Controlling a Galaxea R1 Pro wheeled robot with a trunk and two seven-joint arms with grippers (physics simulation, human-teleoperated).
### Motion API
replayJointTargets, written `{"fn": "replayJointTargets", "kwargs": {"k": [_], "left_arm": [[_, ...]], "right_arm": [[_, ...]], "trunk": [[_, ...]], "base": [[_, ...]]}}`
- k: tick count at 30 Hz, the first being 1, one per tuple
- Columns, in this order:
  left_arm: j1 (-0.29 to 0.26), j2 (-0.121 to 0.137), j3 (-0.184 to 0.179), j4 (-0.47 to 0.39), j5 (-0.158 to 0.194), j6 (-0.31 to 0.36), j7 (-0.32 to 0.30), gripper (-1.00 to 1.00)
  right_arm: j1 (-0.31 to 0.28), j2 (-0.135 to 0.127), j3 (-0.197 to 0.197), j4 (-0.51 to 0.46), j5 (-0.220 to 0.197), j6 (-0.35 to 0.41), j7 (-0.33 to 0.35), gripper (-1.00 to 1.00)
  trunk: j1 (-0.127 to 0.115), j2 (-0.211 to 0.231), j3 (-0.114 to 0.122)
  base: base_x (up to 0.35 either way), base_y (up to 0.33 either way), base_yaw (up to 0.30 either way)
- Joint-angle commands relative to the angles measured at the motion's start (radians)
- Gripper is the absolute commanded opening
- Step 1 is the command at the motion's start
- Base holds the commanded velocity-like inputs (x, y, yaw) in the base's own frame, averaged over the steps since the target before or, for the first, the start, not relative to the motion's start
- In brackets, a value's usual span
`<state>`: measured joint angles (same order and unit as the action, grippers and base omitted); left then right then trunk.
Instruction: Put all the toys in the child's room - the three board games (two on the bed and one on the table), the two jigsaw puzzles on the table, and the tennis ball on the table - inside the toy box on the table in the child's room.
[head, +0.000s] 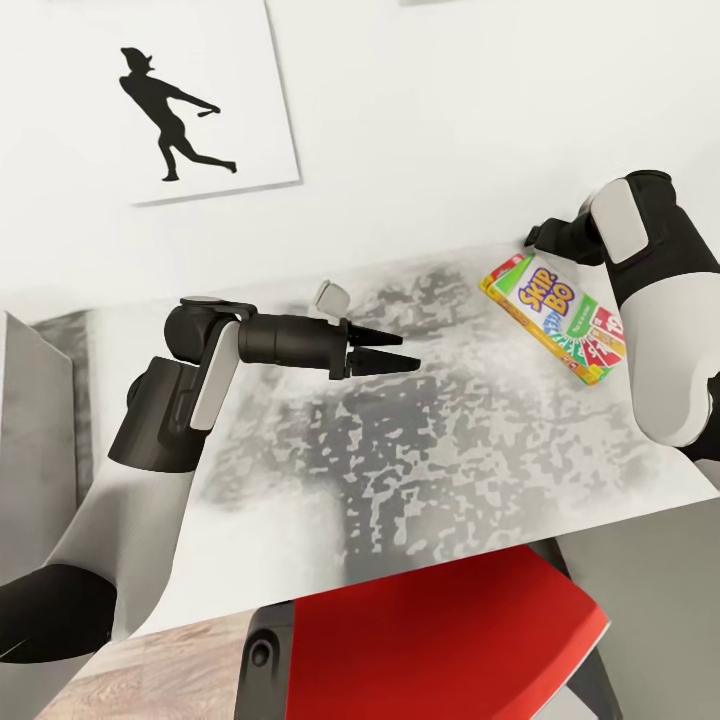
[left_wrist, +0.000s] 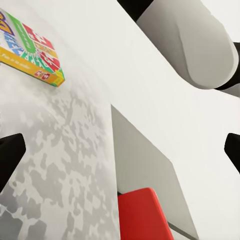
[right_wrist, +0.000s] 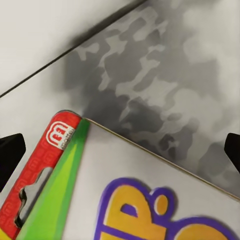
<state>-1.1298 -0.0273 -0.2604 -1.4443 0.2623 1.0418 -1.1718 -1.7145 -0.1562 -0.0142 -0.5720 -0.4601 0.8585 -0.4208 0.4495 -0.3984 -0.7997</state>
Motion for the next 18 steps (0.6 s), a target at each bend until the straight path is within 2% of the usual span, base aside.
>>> {"fn": "replayJointTargets", "kwargs": {"k": [1,18], "left_arm": [[-0.001,0.000,0.000,0.000,0.001,0.005,-0.002,1.00],[-0.001,0.001,0.000,0.000,0.003,0.005,-0.003,1.00]], "right_arm": [[-0.001,0.000,0.000,-0.001,-0.011,0.002,-0.009,1.00],[0.000,-0.002,0.000,0.000,-0.010,0.004,-0.008,1.00]], "trunk": [[0.001,-0.002,-0.002],[0.001,-0.002,-0.023]], "base": [[0.000,0.000,0.000],[0.000,0.000,0.000]]}}
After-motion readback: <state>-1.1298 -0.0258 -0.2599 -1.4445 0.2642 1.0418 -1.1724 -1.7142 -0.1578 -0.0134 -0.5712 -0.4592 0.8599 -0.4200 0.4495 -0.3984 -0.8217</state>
